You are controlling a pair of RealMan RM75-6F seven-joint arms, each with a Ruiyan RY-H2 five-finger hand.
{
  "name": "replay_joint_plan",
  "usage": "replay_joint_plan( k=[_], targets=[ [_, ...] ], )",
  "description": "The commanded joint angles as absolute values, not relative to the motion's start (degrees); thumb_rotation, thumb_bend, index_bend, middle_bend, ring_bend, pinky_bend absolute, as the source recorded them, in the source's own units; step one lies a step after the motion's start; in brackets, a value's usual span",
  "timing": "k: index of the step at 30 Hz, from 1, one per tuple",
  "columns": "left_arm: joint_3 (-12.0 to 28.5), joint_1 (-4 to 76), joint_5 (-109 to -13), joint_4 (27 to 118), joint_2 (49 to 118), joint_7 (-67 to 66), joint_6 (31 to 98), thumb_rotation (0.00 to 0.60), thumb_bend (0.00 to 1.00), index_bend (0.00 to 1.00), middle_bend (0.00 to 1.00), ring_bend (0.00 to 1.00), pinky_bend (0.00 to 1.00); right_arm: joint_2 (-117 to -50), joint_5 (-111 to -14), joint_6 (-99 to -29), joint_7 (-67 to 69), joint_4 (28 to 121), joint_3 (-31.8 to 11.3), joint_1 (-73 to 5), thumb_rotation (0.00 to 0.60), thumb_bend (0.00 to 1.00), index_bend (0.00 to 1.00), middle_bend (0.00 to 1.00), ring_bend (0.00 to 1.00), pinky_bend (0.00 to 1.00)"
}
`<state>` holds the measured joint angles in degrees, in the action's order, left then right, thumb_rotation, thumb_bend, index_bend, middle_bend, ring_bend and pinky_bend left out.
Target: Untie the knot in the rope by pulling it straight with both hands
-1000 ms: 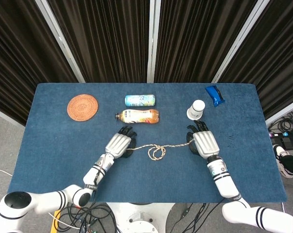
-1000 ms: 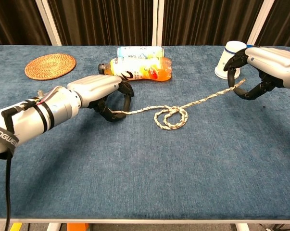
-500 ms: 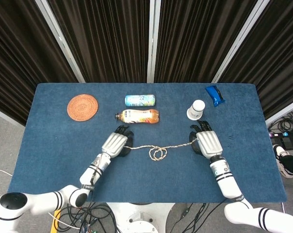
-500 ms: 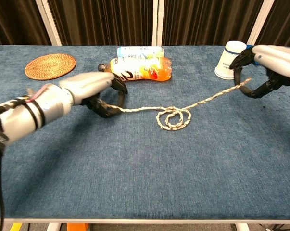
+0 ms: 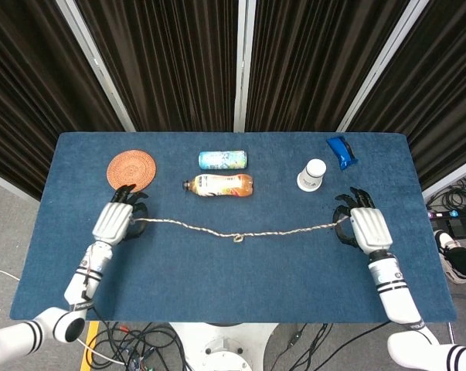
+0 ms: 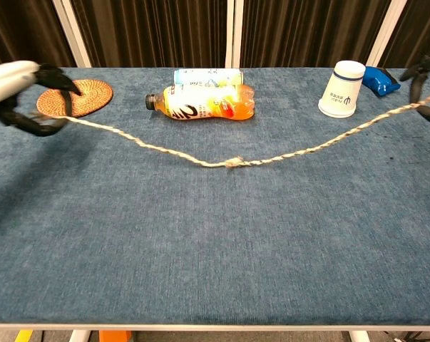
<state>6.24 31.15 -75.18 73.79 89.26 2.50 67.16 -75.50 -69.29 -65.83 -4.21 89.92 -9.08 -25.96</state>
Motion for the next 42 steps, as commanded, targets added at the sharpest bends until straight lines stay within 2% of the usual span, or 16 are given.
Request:
replay_joint_plan(
  k=[1,13,36,39,42],
  targets=[
    [5.3,29.8,-76.2,74.2,88.2,4.0,68.1,0.600,0.40,0.55,0.22,0.05,0.06,-75.4,-69.4,-65.4,-3.1,88.7,-8.6,-25.3,0.600,0.51,0.66,0.22,0.00,0.00],
    [3.5,26.9,-77.1,69.9,89.2,7.2,67.4,0.600,0.40,0.55,0.22,0.05,0.06,-77.7,-68.1,-64.9,-3.0,83.1,-7.8,-23.7,0.600,0.51,0.66,0.22,0.00,0.00],
    [3.3,25.1,-78.3,61.3,93.1,12.2,65.0,0.600,0.40,0.54,0.22,0.05,0.06,-83.9,-67.3,-61.4,-2.3,73.8,-8.0,-23.7,0.600,0.51,0.67,0.21,0.00,0.00],
    [3.4,25.0,-78.4,60.6,93.6,11.7,64.8,0.600,0.39,0.51,0.22,0.05,0.06,-84.5,-67.4,-61.4,-2.4,72.9,-7.9,-23.6,0.600,0.49,0.63,0.20,0.00,0.00],
    [3.2,25.0,-78.2,61.0,93.3,11.1,63.7,0.600,0.37,0.41,0.20,0.05,0.06,-84.8,-67.4,-61.0,-2.8,72.5,-7.6,-23.4,0.600,0.42,0.47,0.18,0.00,0.00]
  ],
)
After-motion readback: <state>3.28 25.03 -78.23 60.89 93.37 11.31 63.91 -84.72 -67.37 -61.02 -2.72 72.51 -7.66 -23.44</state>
